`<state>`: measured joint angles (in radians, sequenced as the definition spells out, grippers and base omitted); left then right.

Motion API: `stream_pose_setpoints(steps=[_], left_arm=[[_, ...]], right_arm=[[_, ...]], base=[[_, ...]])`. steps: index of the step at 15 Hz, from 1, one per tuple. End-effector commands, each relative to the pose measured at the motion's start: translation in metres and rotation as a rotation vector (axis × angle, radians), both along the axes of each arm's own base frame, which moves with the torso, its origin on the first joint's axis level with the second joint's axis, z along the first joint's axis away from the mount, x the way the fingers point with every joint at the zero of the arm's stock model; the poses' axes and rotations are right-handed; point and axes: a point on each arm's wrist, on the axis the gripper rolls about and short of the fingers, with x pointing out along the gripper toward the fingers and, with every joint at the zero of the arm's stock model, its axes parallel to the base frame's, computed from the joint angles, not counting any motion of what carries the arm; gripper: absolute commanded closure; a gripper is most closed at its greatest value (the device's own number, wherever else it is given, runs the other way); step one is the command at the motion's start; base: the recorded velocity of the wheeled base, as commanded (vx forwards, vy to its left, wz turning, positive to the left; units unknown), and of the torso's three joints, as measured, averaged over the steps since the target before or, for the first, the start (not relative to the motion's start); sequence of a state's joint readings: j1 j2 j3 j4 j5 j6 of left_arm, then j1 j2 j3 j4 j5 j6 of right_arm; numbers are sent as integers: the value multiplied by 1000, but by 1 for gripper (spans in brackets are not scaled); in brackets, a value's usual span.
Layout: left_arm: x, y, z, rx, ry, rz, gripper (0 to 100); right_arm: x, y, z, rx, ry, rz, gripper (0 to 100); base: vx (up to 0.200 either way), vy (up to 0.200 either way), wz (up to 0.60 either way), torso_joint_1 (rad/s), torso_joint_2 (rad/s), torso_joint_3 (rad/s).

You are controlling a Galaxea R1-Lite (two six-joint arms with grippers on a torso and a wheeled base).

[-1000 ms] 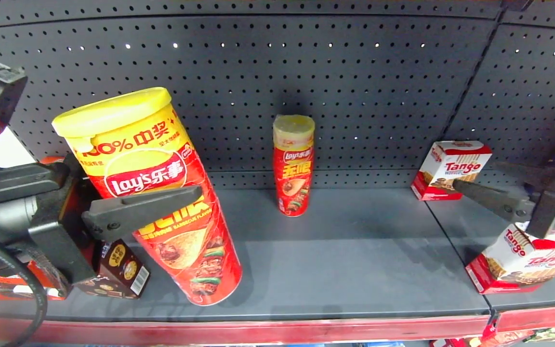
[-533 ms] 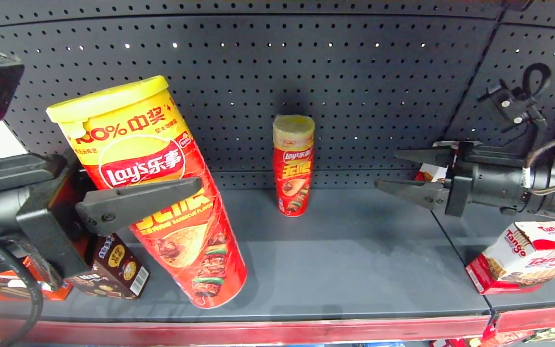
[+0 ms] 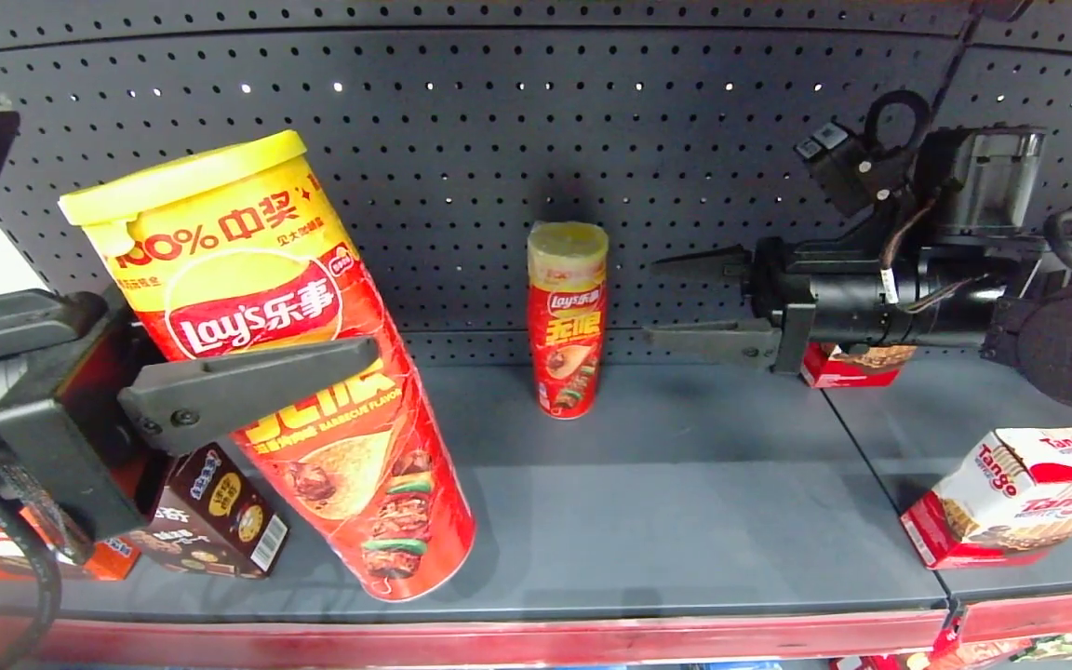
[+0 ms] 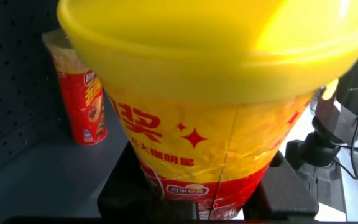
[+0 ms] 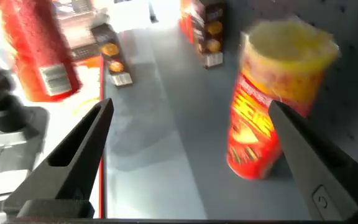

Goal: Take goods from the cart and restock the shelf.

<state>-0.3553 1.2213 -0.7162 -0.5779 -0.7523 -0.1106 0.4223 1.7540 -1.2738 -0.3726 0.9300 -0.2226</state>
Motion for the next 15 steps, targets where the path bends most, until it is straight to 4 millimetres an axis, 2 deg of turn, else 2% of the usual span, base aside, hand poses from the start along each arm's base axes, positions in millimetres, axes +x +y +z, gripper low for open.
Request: stream_pose_setpoints(steps=[1,5,8,9,13,15], left_arm=[[0,0,1,0,-3,-4,100],[0,0,1,0,-3,-17,100],[0,0,1,0,-2,-18,100],[0,0,1,-1,-2,-18,100],[1,0,9,-27,5,-28,100],[1,0,8,-25,11,-28,100]], right_arm=[[8,4,-6,-4,11,8,0],[32,5,-11,9,-9,51,0],[59,15,-9,30,-64,48,0],[60,15,-10,29,-63,48,0],[86,27,-25,26,-50,44,0],[93,21,-31,21,-36,25,0]], base=[[0,0,0,0,0,0],[0,0,0,0,0,0],[0,0,0,0,0,0],[0,0,0,0,0,0],[0,0,0,0,0,0],[0,0,0,0,0,0]])
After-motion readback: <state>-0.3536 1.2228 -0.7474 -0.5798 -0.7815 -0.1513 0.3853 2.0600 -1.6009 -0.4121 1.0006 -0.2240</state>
